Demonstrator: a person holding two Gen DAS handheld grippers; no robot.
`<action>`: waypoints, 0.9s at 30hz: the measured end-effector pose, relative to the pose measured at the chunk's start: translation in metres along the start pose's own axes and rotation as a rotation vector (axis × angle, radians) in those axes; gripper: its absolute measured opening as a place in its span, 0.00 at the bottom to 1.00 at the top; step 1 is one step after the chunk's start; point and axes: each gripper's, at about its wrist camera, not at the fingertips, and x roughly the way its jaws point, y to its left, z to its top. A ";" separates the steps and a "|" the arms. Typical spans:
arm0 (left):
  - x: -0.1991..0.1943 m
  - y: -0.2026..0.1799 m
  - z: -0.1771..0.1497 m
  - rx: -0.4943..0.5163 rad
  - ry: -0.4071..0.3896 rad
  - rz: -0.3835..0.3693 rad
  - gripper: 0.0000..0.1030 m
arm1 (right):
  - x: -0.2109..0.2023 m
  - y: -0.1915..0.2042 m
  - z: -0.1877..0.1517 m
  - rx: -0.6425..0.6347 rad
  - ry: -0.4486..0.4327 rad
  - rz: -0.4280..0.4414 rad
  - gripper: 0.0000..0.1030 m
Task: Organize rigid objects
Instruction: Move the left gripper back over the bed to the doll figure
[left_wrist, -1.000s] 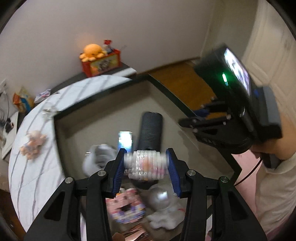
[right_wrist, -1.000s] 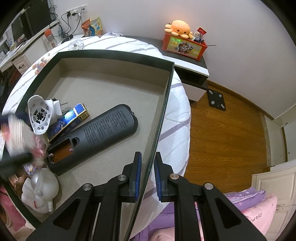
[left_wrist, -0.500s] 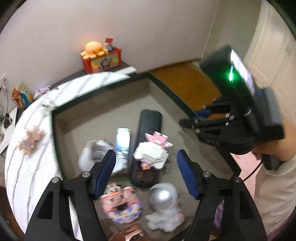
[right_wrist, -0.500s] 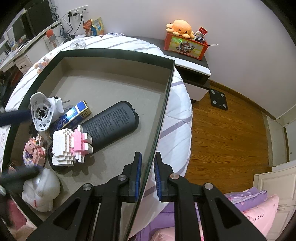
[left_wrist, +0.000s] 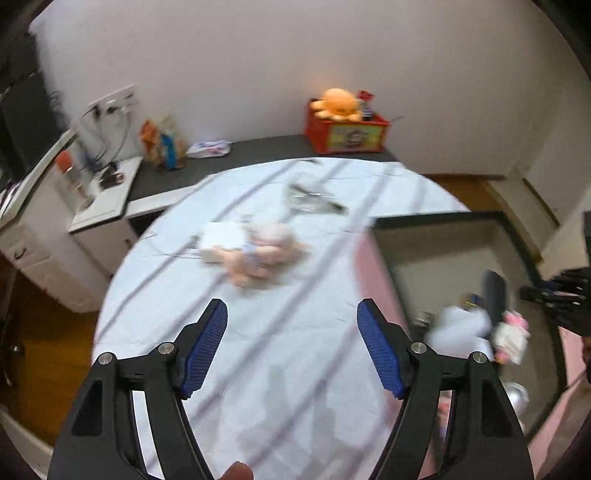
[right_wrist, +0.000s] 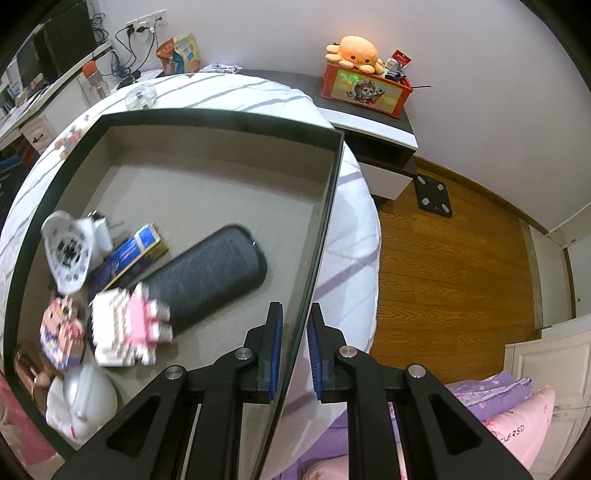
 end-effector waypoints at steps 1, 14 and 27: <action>0.006 0.003 0.001 -0.005 0.005 0.015 0.73 | 0.002 -0.001 0.005 0.003 0.001 -0.004 0.14; 0.052 0.024 0.017 -0.038 0.015 0.119 0.87 | 0.020 -0.006 0.032 -0.010 0.032 -0.025 0.11; 0.091 0.008 0.035 -0.015 0.074 0.088 0.76 | 0.017 -0.002 0.029 -0.045 0.027 -0.035 0.13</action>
